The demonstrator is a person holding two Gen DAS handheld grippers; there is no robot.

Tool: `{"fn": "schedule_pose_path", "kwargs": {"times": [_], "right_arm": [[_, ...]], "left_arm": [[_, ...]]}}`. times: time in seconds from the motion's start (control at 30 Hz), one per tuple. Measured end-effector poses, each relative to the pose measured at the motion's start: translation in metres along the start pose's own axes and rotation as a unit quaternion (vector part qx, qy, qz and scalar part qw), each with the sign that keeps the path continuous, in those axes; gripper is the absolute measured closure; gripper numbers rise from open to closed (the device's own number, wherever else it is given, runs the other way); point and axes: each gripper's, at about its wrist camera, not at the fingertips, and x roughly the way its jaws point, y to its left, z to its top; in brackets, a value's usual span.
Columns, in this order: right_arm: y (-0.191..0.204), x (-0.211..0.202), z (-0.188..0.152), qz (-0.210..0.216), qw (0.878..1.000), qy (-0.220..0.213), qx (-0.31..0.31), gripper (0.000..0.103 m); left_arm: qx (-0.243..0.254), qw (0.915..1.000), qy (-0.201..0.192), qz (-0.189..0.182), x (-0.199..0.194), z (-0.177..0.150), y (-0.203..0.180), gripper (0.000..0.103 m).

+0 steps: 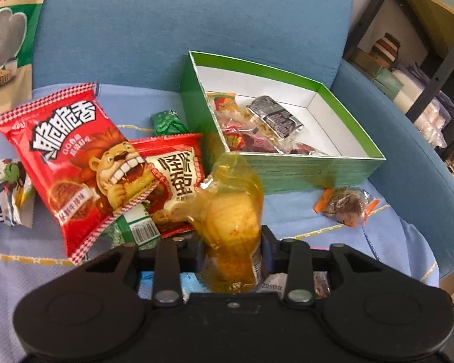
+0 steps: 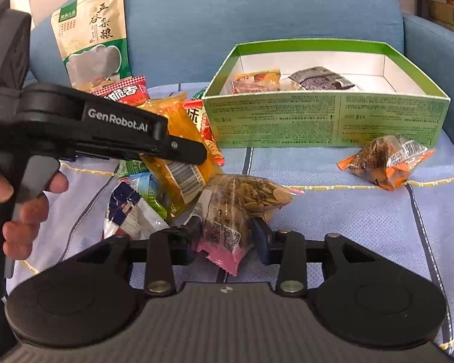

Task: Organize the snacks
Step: 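Carry both held packs over the green box and open both grippers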

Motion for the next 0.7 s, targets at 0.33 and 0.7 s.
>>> {"fn": "schedule_pose_path", "kwargs": {"times": [0.33, 0.7], "right_arm": [[-0.007, -0.038, 0.029, 0.002, 0.997, -0.072, 0.000, 0.094], [-0.012, -0.016, 0.021, -0.026, 0.999, -0.018, -0.004, 0.006]], "left_arm": [[0.016, 0.9976, -0.053, -0.041, -0.046, 0.034, -0.015, 0.049], [0.013, 0.9961, -0.071, -0.051, -0.052, 0.054, -0.022, 0.049]]}}
